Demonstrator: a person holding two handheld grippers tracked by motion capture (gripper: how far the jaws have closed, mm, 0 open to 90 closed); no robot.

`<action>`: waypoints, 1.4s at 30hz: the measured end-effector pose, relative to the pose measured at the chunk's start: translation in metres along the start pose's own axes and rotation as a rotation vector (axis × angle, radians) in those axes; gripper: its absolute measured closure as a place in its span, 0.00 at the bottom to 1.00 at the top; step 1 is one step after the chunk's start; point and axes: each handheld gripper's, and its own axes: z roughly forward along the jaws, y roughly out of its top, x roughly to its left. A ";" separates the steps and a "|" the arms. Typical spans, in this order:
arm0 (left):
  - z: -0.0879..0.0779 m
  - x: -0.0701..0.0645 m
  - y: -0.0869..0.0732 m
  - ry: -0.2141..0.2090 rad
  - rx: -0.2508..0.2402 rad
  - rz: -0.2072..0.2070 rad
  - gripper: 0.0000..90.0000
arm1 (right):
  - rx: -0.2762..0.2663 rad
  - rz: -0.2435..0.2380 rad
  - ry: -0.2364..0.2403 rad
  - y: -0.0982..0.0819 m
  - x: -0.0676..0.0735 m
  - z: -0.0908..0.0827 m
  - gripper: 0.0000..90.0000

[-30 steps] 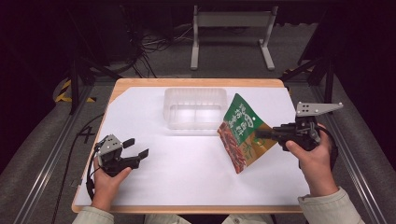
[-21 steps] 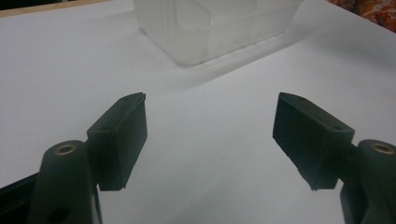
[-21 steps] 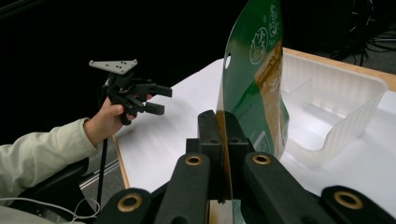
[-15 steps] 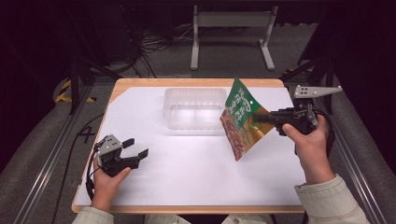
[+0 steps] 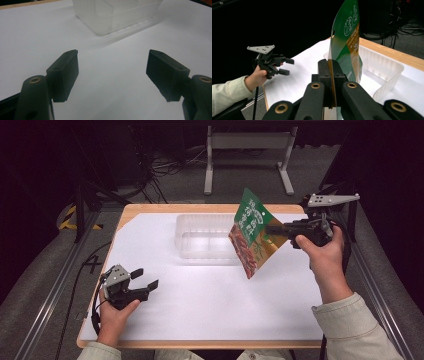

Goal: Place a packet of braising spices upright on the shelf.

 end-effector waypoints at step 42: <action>-0.014 -0.001 -0.011 0.024 0.000 -0.015 0.29 | -0.006 -0.048 -0.046 0.049 -0.051 0.063 1.00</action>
